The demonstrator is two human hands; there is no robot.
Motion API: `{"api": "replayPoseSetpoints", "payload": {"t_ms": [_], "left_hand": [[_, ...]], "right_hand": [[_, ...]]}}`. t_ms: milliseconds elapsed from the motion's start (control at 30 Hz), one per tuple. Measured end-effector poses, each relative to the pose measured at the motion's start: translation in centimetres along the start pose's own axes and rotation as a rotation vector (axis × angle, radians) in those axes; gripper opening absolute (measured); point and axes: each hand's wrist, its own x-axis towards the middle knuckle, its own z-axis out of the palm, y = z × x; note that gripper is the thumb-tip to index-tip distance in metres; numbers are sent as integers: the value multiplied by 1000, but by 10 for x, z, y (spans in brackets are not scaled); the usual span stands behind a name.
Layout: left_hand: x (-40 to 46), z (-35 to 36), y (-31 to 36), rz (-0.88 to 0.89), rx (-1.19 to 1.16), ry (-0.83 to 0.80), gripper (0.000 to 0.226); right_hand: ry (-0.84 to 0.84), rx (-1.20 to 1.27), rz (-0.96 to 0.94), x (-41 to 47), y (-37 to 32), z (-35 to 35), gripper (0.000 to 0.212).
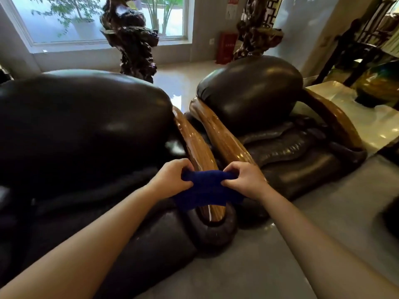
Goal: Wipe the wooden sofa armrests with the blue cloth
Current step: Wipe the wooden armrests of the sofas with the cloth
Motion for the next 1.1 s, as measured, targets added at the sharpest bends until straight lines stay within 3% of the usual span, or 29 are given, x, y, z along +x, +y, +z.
{"api": "replayPoseSetpoints", "payload": {"t_ms": [100, 300, 500, 800, 1100], "left_hand": [[11, 58, -16, -48, 31, 7, 24], [33, 170, -75, -115, 33, 54, 25], [64, 247, -130, -99, 44, 85, 30], [76, 327, -212, 12, 55, 142, 35], [86, 351, -246, 112, -70, 333, 37]], "right_hand": [[-75, 12, -15, 14, 58, 17, 19], [-71, 26, -57, 44, 165, 75, 21], [36, -3, -97, 74, 250, 130, 21], [165, -54, -249, 94, 336, 211, 32], [363, -11, -442, 107, 369, 242, 37]]}}
